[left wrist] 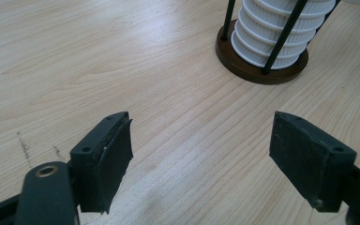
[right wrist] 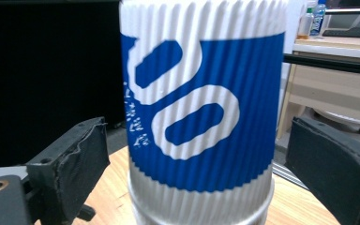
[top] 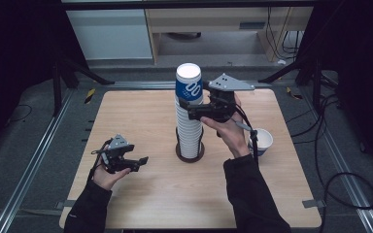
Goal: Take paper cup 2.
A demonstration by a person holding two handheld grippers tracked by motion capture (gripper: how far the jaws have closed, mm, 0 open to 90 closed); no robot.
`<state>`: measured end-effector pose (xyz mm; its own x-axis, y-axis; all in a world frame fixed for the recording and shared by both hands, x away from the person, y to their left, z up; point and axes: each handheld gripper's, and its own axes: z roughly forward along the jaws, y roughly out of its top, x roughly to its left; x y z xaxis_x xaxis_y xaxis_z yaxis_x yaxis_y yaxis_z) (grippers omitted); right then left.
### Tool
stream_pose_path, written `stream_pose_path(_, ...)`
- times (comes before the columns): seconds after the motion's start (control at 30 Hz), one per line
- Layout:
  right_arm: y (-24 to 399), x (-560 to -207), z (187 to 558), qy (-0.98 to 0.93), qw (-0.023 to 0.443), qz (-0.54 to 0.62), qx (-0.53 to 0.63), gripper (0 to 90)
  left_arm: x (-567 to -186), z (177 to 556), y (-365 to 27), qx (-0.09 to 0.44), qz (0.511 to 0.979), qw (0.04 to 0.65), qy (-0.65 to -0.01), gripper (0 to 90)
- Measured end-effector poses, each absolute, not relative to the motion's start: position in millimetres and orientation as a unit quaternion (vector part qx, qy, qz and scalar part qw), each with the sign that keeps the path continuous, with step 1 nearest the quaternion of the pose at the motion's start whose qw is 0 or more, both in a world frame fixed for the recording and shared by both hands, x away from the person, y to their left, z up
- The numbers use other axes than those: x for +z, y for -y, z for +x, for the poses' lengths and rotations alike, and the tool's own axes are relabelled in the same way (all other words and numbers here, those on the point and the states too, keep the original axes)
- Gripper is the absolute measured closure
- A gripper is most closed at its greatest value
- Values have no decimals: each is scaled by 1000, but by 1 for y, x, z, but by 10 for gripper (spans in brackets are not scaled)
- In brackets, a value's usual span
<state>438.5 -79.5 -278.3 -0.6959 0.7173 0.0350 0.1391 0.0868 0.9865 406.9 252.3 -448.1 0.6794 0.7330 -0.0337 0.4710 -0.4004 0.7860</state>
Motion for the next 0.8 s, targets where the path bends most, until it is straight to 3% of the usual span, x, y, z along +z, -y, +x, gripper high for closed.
stream_pose_path(0.8, 62, -286, 453, -689, 254, 313, 603, 177, -448, 407, -251, 160, 823, 405, -365, 208)
